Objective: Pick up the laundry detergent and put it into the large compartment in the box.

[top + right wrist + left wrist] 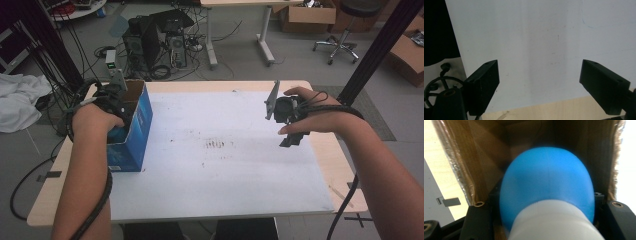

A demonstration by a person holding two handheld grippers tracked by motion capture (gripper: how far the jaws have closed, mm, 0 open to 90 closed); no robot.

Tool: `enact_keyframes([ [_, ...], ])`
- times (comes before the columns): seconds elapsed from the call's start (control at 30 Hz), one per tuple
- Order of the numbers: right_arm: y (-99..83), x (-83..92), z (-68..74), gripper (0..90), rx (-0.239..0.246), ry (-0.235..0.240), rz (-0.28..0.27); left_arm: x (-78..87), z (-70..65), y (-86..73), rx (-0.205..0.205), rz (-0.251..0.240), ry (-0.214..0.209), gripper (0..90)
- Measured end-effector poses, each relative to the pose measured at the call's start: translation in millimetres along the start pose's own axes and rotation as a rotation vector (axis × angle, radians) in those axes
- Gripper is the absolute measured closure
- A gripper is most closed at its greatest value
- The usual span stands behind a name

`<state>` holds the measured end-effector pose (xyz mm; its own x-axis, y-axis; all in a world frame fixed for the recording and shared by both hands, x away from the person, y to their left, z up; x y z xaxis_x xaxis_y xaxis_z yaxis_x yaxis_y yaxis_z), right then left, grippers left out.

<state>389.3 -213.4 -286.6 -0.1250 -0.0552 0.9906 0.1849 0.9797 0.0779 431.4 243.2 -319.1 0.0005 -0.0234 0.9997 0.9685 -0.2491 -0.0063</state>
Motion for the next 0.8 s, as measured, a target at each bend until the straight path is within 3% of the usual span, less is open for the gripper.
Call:
enact_keyframes([
  [0.23,1.1,-1.8,0.4,16.2,0.001,0.002,0.001,-10.2,2.6,-1.4,0.005,0.002,0.002,38.9],
  [0.5,2.4,-1.1,1.5,16.5,0.006,0.002,-0.003,-11.2,4.6,-2.3,0.014,-0.016,-0.009,38.8],
  [0.8,-1.2,-0.2,2.1,16.5,0.002,-0.001,-0.001,-11.4,2.8,-0.8,0.013,-0.001,0.005,38.3],
])
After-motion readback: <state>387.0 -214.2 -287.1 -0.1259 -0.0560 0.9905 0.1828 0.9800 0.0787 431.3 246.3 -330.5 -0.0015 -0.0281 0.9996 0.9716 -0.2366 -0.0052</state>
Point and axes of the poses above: each handheld gripper's, and its own axes: x roughly backward along the jaws, y roughly out of its top, z roughly to its left, the point moved 4 cm from there along -x, roughly forward along the jaws, and after that the axes turned 7 degrees about -x, right-handed, at the moved point
